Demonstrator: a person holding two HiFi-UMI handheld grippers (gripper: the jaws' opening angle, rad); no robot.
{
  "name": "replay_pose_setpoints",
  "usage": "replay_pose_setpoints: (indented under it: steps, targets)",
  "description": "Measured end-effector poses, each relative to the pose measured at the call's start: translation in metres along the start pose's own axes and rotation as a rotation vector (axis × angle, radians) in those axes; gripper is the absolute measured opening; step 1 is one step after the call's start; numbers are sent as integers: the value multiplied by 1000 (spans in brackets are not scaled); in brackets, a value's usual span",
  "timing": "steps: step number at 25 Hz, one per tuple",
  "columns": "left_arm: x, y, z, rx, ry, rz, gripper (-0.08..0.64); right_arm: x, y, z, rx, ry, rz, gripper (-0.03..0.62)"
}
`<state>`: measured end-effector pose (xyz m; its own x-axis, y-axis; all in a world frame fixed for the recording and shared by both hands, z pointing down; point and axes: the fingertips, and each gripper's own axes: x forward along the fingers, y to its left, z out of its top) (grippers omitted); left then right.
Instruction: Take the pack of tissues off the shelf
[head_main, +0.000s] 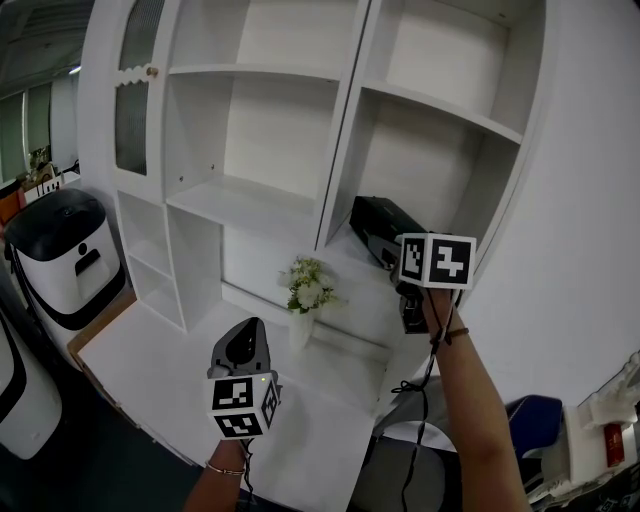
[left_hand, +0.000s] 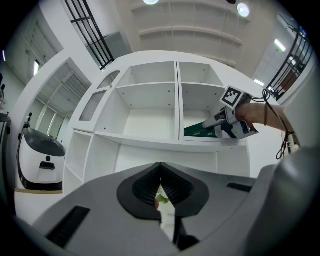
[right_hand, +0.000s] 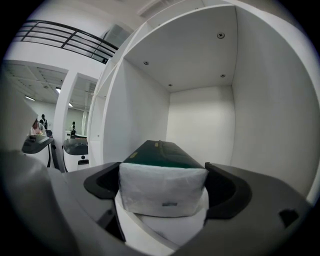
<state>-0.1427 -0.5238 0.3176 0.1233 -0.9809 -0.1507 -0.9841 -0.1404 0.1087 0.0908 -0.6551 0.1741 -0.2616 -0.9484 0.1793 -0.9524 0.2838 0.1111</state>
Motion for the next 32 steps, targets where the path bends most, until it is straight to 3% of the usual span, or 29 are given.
replay_pose_setpoints:
  steps: [9,19,27,32]
  targets:
    - [-6,-4,1,2,-1,4,17,3,-3,-3,-31,30,-42,488]
    - [-18,-7,13,34,-7,21,17,-1,-2,-2,-34,18,-11,453]
    - [-27,-8,24,56,-17,48,17,-5,1,1,-47,-12,19,419]
    - [-31,-11,29,74,-22,60,17,-16,-3,9,-25,-87,9,414]
